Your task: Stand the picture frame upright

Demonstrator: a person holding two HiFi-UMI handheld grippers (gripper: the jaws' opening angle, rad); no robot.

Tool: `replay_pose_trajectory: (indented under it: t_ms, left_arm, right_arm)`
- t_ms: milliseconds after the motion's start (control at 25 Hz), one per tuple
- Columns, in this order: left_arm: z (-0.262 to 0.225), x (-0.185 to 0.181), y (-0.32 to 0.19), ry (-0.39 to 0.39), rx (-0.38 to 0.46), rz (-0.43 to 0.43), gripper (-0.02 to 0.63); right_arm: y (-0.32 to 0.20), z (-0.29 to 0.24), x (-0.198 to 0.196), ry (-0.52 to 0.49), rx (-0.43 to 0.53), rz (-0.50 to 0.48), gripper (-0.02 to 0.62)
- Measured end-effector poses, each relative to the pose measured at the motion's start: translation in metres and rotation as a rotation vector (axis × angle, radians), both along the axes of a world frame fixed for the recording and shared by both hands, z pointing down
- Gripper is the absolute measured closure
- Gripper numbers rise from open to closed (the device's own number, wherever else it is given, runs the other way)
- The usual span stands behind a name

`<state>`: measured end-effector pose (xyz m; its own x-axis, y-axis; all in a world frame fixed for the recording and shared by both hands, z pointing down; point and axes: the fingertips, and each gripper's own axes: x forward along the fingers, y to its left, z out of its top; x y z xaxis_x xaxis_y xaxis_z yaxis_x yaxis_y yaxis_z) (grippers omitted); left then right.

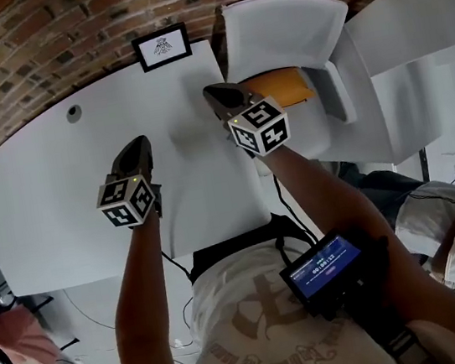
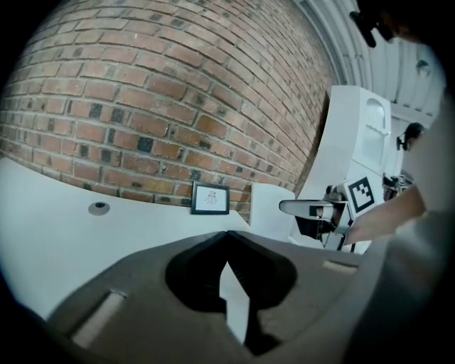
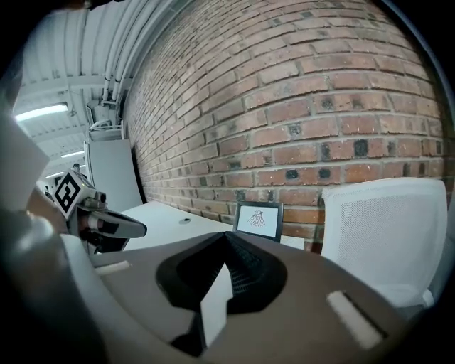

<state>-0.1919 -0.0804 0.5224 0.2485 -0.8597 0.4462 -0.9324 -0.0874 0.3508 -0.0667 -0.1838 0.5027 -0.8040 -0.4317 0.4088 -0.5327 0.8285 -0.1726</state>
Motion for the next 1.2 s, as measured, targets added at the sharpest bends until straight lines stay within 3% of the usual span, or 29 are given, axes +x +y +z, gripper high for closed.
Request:
replay_pose_trajectory:
  t_ms: [800,1200]
  left_arm:
    - [-0.024,0.053,0.099,-0.009,0.032,0.12,0.601]
    - [-0.033,0.068,0.128,0.042,0.051,0.142,0.603]
  right_arm:
    - [0.106,-0.043,0.057,-0.028,0.074,-0.002,0.589]
    - [0.145,-0.043,0.071,-0.038,0.073,0.012,0.589]
